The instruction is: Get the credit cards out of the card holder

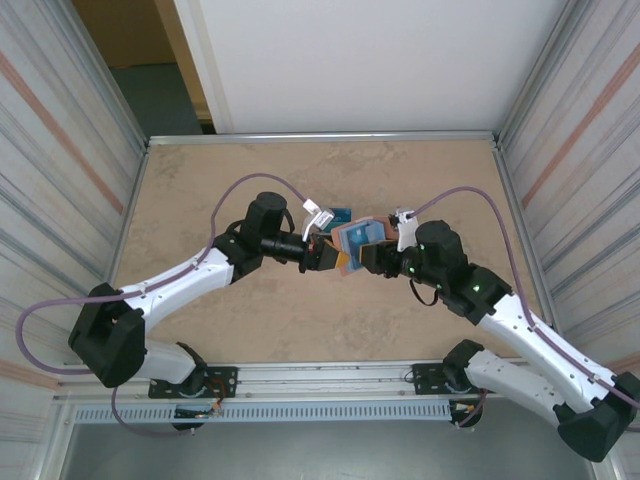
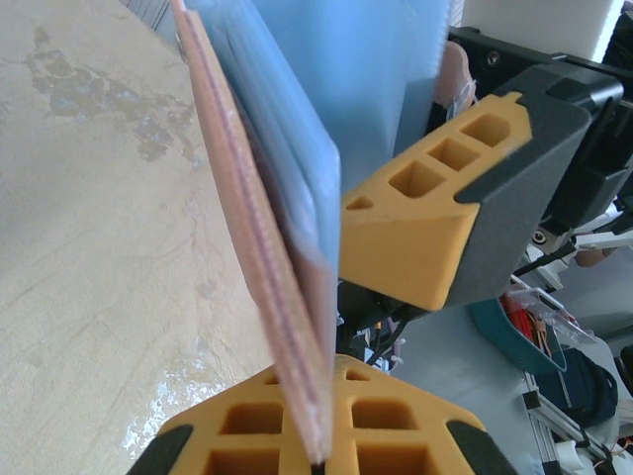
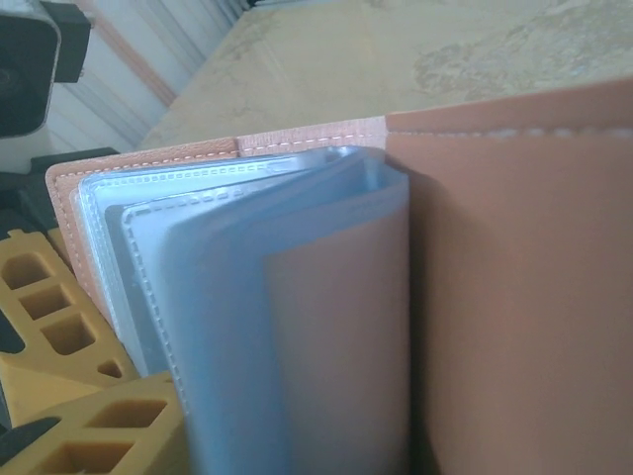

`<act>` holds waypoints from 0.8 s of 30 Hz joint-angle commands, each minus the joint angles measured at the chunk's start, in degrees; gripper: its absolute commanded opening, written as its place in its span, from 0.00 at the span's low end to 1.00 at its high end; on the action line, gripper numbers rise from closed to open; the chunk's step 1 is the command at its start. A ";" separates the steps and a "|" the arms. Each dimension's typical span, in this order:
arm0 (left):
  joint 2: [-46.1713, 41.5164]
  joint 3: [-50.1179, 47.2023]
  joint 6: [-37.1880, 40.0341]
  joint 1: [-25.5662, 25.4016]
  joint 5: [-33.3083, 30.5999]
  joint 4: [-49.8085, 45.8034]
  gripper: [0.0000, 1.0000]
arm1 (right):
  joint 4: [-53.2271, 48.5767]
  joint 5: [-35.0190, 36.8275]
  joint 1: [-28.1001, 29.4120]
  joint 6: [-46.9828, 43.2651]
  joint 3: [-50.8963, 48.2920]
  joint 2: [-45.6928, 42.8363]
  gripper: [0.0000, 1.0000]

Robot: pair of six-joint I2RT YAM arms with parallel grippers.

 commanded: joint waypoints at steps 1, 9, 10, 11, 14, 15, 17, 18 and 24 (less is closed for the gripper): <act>-1.13 0.29 1.04 0.06 1.51 2.31 0.00 | -1.35 1.76 -1.01 0.84 -0.08 -1.97 0.48; -1.44 0.23 1.13 0.09 1.54 2.39 0.00 | -2.31 1.48 -2.30 1.28 -0.35 -3.74 0.34; -1.39 0.18 1.21 0.15 1.50 2.26 0.00 | -2.40 1.62 -2.32 1.35 -0.43 -3.97 0.31; -1.43 0.18 1.15 0.15 1.52 2.26 0.00 | -2.42 1.70 -2.35 1.30 -0.43 -4.17 0.27; -1.31 0.18 1.11 0.15 1.36 1.96 0.00 | -2.23 1.82 -2.39 1.58 -0.78 -5.15 0.16; -1.23 0.18 1.03 0.13 1.19 1.88 0.00 | -1.94 1.60 -2.32 1.64 -0.80 -5.51 0.12; -1.18 0.27 0.93 0.09 1.01 1.87 0.07 | -1.41 1.00 -2.33 1.73 -1.10 -6.07 0.08; -1.04 0.27 0.75 0.14 0.87 1.95 0.12 | -0.97 0.53 -2.31 1.86 -1.20 -6.30 0.07; -0.05 0.36 -0.02 0.15 0.73 2.63 0.39 | -0.01 -0.98 -2.32 2.84 -1.31 -6.54 0.00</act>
